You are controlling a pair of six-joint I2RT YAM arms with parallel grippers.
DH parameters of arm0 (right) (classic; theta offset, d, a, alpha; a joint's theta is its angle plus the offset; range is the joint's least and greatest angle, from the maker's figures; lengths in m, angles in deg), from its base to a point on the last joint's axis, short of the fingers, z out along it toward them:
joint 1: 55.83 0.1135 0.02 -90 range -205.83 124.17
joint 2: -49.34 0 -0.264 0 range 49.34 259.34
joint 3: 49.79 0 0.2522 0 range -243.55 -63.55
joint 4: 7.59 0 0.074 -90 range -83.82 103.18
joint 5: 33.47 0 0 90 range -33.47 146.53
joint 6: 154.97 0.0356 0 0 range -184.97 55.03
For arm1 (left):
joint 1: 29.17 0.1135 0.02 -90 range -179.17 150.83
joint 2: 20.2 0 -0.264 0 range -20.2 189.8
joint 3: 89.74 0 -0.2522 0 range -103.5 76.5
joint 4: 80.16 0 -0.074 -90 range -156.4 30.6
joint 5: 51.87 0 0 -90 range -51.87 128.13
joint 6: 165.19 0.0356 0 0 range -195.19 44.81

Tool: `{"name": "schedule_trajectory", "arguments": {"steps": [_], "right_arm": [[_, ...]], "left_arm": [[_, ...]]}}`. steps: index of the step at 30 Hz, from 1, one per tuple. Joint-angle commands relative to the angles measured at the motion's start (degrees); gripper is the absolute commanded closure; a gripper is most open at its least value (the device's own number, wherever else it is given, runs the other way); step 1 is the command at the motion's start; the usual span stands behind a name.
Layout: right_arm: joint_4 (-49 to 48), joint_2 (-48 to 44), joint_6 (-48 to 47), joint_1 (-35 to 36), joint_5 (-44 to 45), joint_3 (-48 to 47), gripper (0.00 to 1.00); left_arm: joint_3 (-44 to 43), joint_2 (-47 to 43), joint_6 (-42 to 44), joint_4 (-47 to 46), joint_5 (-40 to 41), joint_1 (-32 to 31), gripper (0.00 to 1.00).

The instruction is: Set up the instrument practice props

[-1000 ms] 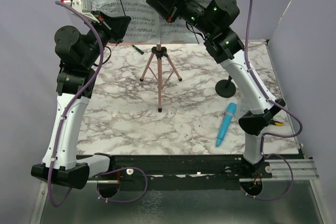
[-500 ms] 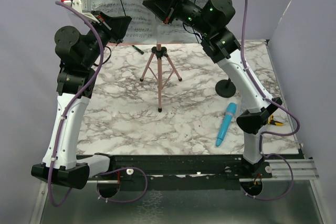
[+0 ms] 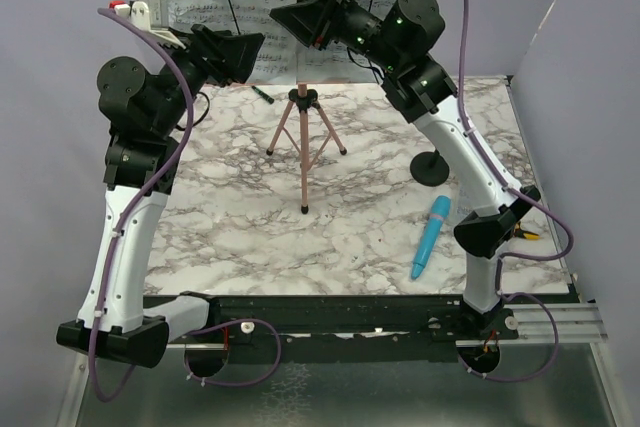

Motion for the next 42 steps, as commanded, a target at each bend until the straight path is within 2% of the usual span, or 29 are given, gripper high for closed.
{"name": "schedule_trajectory", "arguments": {"steps": [1,9,12,15,18,23,33,42], "right_arm": [[-2.0,-3.32,-0.34,0.44,0.7,1.38,0.69],[-3.22,-5.58,-0.46,0.42,0.53,4.33,0.49],[-4.81,-6.75,-0.29,0.42,0.2,5.33,0.43],[-5.76,-9.04,-0.4,0.42,-0.43,7.53,0.42],[-7.17,-12.19,-0.55,0.42,-0.11,11.82,0.38],[-7.2,-17.55,-1.29,0.42,0.18,18.98,0.26],[-6.51,-30.62,-5.11,0.42,1.65,37.11,0.16],[1.5,-42.73,-9.37,0.42,7.55,54.07,0.1]], "left_arm": [[0.74,-2.02,0.36,-1.39,0.62,0.18,0.15],[1.82,-3.74,0.77,-2.2,0.83,0.18,0.01],[2.52,-4.61,1.35,-2.76,0.79,0.13,0.01],[3.67,-5.92,1.91,-3.52,0.91,0.18,0.01],[5.9,-7.66,1.92,-5.01,1.21,0.17,0.01],[10.05,-10.91,1.47,-6.69,1.07,0.12,0.01],[22.38,-19.73,1.06,-7.0,1.45,0.18,0.01],[34.03,-28.9,3.63,0.87,4.9,0.08,0.01]]}}
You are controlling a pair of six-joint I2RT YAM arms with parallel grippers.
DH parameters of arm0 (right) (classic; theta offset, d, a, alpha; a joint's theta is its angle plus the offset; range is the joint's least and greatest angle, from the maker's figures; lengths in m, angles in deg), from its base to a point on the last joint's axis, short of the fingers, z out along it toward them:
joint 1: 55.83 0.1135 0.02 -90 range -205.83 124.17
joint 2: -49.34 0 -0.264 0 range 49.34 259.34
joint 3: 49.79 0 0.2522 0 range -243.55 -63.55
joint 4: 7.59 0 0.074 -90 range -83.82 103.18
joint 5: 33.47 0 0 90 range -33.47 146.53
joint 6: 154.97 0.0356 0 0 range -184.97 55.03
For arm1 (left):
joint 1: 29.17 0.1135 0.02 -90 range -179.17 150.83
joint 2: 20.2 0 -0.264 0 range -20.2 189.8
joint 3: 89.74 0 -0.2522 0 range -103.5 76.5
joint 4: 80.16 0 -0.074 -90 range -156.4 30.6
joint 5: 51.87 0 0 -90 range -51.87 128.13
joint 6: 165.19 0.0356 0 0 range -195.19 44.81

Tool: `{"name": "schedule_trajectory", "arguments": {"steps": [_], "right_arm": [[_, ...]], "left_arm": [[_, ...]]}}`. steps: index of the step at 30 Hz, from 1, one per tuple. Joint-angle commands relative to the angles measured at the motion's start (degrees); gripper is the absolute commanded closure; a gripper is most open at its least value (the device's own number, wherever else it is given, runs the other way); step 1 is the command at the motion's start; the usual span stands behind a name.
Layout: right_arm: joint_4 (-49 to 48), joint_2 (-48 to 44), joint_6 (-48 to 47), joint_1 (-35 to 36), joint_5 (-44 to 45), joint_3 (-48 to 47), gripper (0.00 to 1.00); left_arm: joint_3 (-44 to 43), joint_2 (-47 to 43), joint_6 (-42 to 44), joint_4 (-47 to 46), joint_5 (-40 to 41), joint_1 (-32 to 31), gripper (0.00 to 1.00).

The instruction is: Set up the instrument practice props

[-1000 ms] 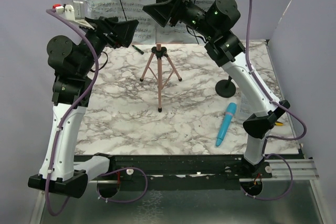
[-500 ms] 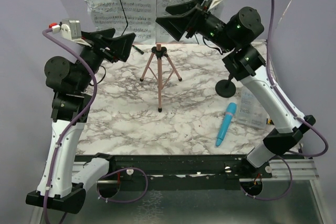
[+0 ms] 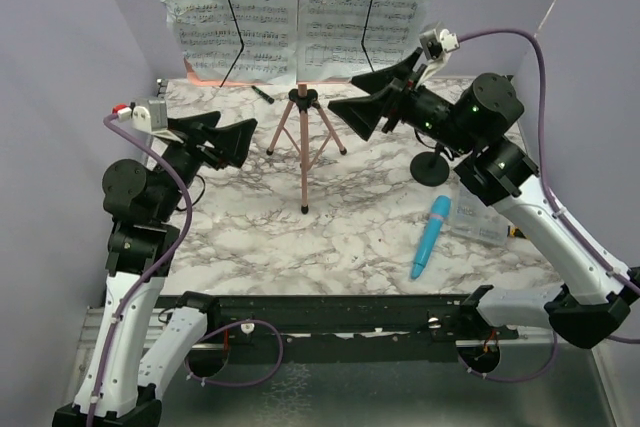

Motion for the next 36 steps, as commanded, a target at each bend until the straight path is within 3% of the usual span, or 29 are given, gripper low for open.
{"name": "schedule_trajectory", "arguments": {"steps": [1,8,18,29,36], "right_arm": [[5.76,-6.12,-2.99,0.4,4.31,7.04,0.1],[7.98,-13.46,-2.04,0.4,6.45,20.37,0.06],[2.61,-18.13,5.98,0.4,7.09,39.22,0.02],[7.98,-15.67,10.78,-0.74,16.89,45.82,0.01],[15.15,-17.32,13.64,-6.88,23.49,49.03,0.0]], "left_arm": [[5.14,-4.42,2.12,5.35,3.3,0.01,0.01],[14.45,-9.25,1.21,9.2,5.89,-0.25,0.01],[22.54,-9.82,-0.27,9.46,9.04,-0.26,0.01],[25.86,-6.7,-0.32,9.73,6.84,-0.24,0.01],[26.21,-3.28,-1.53,9.64,5.11,-0.24,0.01]]}}
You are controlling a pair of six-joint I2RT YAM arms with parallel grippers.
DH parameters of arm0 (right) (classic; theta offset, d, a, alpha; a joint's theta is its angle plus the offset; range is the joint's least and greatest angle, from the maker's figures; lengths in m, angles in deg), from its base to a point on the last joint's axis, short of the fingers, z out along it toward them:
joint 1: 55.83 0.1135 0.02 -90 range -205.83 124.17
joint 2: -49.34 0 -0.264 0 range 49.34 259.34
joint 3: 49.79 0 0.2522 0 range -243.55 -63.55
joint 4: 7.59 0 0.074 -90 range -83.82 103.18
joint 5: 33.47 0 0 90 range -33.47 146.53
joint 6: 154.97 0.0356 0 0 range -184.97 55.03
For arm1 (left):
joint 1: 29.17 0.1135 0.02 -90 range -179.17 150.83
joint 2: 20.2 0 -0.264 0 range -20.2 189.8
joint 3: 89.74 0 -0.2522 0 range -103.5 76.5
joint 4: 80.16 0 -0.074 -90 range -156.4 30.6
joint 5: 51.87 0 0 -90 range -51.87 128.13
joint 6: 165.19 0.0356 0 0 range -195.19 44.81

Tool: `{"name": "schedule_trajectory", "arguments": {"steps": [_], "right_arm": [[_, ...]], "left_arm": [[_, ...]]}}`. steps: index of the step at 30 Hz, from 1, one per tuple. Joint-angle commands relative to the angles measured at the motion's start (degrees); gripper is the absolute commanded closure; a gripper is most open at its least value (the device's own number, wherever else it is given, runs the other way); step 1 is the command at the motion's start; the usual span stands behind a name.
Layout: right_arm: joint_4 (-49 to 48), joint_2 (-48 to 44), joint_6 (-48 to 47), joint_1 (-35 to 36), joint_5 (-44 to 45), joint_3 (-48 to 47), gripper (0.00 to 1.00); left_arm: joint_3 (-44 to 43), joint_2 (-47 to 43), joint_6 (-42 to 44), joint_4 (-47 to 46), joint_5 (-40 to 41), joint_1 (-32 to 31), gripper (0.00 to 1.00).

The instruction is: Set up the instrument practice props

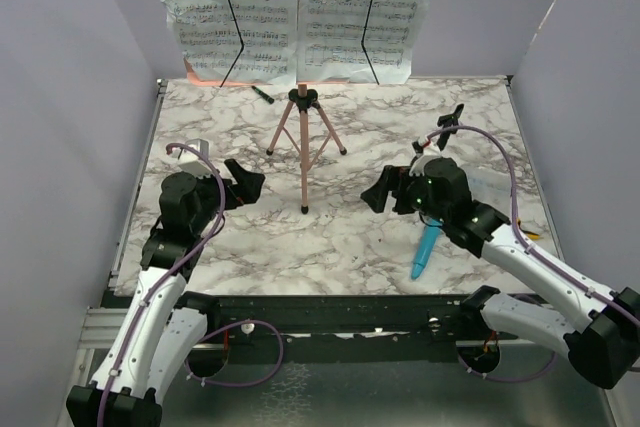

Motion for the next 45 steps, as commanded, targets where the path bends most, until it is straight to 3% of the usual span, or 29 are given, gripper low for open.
{"name": "schedule_trajectory", "arguments": {"steps": [1,14,24,34,45], "right_arm": [[6.89,-1.68,2.6,-4.17,7.64,2.11,0.0],[14.56,-5.7,-1.15,-18.92,21.13,-1.11,0.0],[10.1,6.02,-5.6,-29.44,5.56,-16.02,0.0],[8.76,21.21,-0.76,-36.25,-4.82,-29.66,0.01],[7.49,29.37,1.17,-38.38,-12.26,-34.93,0.15]], "left_arm": [[0.27,1.69,-0.98,0.22,-2.25,-0.22,0.01],[-0.21,4.18,-0.21,-0.03,-2.02,-0.21,0.01],[-0.3,5.28,-0.64,-0.29,-2.49,-0.17,0.01],[-0.14,4.92,-2.01,-0.56,-2.79,-0.19,0.01],[-0.36,5.35,-2.21,-0.74,-3.05,-0.19,0.01]]}}
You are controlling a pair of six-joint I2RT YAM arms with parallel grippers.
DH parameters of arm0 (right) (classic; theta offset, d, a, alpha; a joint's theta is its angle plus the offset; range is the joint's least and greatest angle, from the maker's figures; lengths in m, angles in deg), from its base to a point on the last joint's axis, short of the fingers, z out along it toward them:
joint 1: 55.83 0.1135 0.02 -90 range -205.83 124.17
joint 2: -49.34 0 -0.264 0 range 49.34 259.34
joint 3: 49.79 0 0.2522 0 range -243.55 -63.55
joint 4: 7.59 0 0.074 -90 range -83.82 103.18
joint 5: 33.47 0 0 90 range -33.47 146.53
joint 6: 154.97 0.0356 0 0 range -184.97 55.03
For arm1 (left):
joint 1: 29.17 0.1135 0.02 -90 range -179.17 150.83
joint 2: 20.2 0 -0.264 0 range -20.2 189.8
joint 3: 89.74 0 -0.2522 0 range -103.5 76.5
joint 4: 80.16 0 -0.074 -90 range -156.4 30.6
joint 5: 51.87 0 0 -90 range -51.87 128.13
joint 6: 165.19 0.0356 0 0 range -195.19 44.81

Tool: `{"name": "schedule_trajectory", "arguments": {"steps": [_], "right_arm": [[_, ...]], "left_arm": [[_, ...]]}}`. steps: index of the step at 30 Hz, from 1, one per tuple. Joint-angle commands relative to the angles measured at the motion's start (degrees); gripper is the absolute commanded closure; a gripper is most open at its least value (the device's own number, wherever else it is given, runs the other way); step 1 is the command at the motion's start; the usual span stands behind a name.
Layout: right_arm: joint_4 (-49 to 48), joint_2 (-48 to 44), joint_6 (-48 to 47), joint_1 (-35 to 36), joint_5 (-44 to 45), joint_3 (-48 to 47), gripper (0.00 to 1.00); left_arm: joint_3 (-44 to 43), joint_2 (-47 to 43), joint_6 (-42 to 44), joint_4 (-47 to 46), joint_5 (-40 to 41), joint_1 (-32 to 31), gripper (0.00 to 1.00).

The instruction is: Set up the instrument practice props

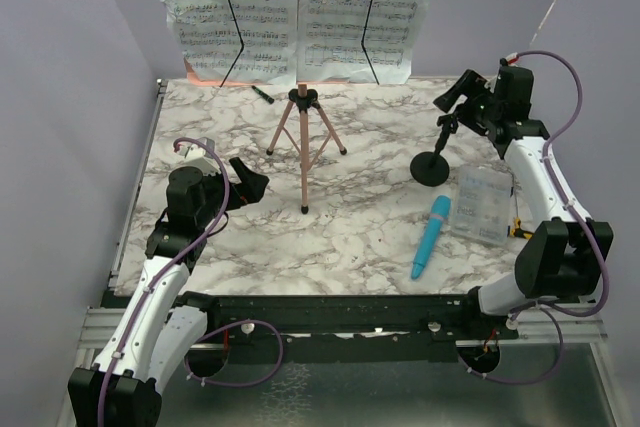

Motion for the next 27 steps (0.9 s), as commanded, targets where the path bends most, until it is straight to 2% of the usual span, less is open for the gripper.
{"name": "schedule_trajectory", "arguments": {"steps": [1,15,21,27], "right_arm": [[-1.64,1.47,1.26,-0.26,-4.9,-1.06,0.17],[-3.71,1.07,0.79,-0.44,-7.08,1.91,0.57],[-4.9,-0.74,1.18,-0.44,-12.02,3.8,0.8],[-4.09,-3.31,2.32,-0.44,-17.24,6.23,0.86]], "left_arm": [[-0.54,0.02,-0.33,-1.14,-1.37,-0.17,0.01],[-0.38,-0.53,-1.54,-1.5,-3.0,-0.17,0.01],[-0.82,-1.19,-2.97,-2.55,-5.38,-0.21,0.01],[-1.67,-0.42,-6.38,-5.45,-9.98,-0.22,0.01]]}}
